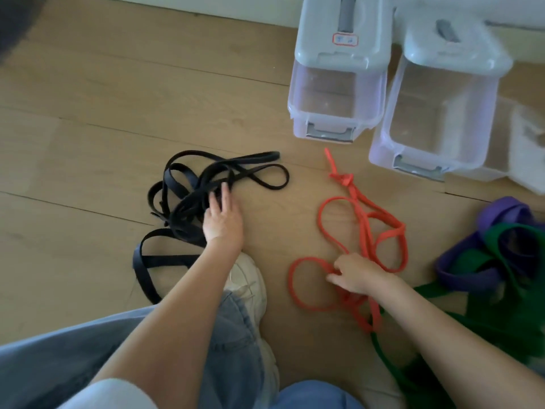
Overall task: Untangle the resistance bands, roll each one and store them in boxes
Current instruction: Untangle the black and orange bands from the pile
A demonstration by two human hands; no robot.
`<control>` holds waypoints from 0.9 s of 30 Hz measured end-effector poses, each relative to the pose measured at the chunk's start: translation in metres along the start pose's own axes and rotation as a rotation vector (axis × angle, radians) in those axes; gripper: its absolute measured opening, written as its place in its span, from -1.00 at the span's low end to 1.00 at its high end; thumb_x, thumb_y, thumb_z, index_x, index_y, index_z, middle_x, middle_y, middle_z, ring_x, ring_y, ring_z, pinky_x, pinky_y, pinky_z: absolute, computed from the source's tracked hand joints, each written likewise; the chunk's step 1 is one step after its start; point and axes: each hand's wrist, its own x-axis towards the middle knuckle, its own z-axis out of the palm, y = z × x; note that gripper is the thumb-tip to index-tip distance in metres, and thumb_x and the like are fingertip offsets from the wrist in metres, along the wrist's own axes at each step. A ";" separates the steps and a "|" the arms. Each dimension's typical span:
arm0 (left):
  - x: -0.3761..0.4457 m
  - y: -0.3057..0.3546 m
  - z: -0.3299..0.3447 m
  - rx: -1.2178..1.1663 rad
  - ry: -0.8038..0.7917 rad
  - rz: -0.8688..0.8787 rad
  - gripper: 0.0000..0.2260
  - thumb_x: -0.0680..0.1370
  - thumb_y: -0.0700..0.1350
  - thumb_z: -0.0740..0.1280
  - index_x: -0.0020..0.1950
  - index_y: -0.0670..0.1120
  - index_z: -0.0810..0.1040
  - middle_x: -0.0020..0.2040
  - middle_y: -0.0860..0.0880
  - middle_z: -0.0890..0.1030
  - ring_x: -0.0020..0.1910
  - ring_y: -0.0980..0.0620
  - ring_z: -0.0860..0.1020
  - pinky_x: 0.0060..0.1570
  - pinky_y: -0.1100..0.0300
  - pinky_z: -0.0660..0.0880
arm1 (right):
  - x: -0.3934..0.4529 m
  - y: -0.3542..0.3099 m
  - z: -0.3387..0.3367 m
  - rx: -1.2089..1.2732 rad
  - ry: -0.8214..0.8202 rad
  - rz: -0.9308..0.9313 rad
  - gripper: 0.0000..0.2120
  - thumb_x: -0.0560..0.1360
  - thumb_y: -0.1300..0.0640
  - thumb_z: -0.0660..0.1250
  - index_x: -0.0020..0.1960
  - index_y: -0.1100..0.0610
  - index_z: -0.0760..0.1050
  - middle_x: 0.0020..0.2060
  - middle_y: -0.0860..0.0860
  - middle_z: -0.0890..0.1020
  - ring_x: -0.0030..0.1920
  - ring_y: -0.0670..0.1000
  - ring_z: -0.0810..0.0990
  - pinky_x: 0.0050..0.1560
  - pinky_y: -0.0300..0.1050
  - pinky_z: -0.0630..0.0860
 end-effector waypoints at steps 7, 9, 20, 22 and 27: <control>0.009 0.024 -0.036 0.030 0.139 0.097 -0.56 0.54 -0.24 0.17 0.42 -0.18 0.23 0.51 -0.23 0.03 0.50 -0.22 -0.18 0.42 -0.16 -0.18 | 0.005 -0.025 -0.067 0.136 0.539 -0.094 -0.81 0.51 0.04 0.21 0.02 0.01 0.56 0.03 0.03 0.63 0.18 0.11 0.50 0.37 0.21 0.06; 0.013 0.042 -0.038 -0.079 0.164 0.259 -0.58 0.54 -0.23 0.16 0.40 -0.16 0.25 0.50 -0.20 0.07 0.51 -0.16 -0.07 0.44 -0.06 -0.05 | 0.012 -0.010 -0.073 0.282 0.744 -0.061 -0.79 0.49 0.12 0.23 0.08 0.07 0.56 0.06 0.10 0.63 0.15 0.16 0.51 0.31 0.06 0.24; -0.052 0.111 0.006 -0.702 -0.300 0.058 -0.55 0.54 -0.14 0.20 0.42 -0.05 0.18 0.32 -0.20 0.22 0.21 -0.29 0.39 0.15 -0.03 0.37 | 0.041 0.032 -0.018 0.581 0.445 0.173 -0.51 0.53 0.19 0.23 0.43 0.11 0.21 0.23 0.25 0.41 0.04 0.22 0.52 -0.01 -0.05 0.48; -0.052 0.110 0.008 -0.986 -0.288 -0.032 -0.53 0.52 -0.23 0.17 0.42 -0.03 0.24 0.31 -0.23 0.31 0.19 -0.27 0.43 0.19 0.05 0.35 | 0.040 0.011 -0.019 1.003 0.364 0.037 -0.62 0.53 0.32 0.19 0.34 0.18 0.34 -0.11 0.14 0.52 -0.38 0.00 0.49 -0.47 -0.23 0.47; -0.029 0.078 -0.006 -1.552 -0.206 -0.233 -0.56 0.50 -0.39 0.16 0.30 -0.03 0.43 0.13 -0.12 0.56 -0.05 -0.09 0.56 0.01 0.05 0.51 | 0.036 -0.011 -0.006 1.363 0.290 -0.042 -0.52 0.56 0.24 0.23 0.43 0.09 0.20 0.02 -0.01 0.45 -0.23 -0.03 0.55 -0.62 -0.30 0.45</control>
